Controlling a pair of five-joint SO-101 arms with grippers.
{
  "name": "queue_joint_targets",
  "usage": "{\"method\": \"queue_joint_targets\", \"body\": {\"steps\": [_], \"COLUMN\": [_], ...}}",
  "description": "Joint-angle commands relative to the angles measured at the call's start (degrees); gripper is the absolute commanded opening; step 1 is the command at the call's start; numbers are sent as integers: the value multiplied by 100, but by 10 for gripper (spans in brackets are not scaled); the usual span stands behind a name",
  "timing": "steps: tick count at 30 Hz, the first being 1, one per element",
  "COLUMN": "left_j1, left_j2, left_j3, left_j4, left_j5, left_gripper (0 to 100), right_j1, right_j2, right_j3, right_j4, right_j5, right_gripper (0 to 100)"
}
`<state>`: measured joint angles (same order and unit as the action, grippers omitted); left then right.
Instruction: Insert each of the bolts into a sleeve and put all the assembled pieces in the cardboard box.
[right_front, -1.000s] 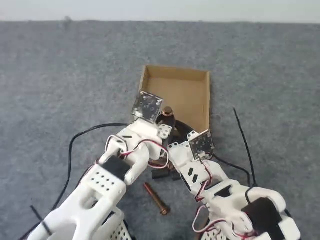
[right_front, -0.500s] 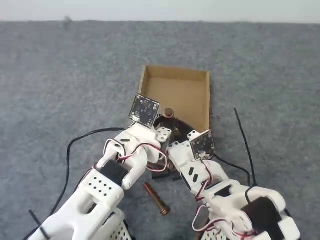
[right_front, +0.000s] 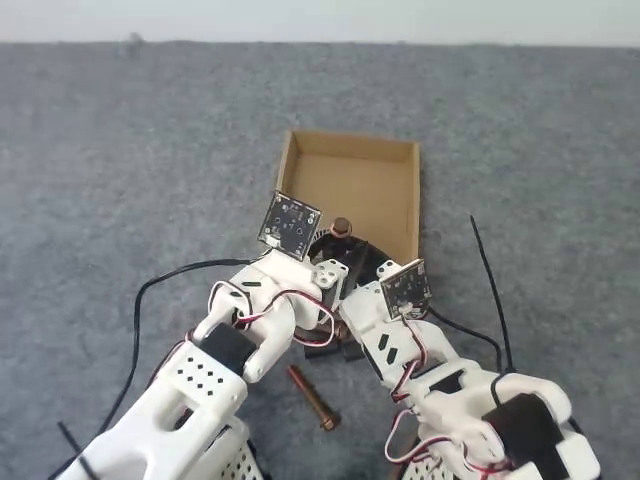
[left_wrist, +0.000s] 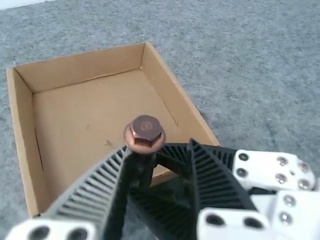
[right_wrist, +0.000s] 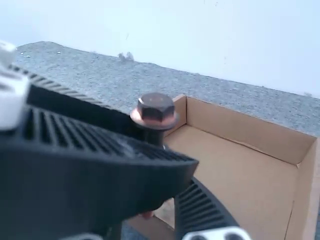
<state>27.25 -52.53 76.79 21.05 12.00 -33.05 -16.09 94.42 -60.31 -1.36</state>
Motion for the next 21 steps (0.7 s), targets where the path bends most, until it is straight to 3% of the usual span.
{"method": "queue_joint_targets", "body": {"steps": [1, 5, 12, 21], "left_j1": [-281, -554, -290, -299], "left_j2": [-53, -53, -193, -2532], "left_j3": [-145, -189, -418, 391], "left_j4": [88, 123, 782, 879], "left_j5": [-44, -44, -18, -9], "left_gripper": [193, 234, 239, 237], "right_j1": [189, 189, 198, 198], "right_j2": [-295, -295, -295, -251], "right_j3": [79, 79, 70, 35], "right_j4": [-198, -198, -198, -189], "right_j5": [53, 53, 62, 62], "right_gripper": [6, 6, 6, 6]}}
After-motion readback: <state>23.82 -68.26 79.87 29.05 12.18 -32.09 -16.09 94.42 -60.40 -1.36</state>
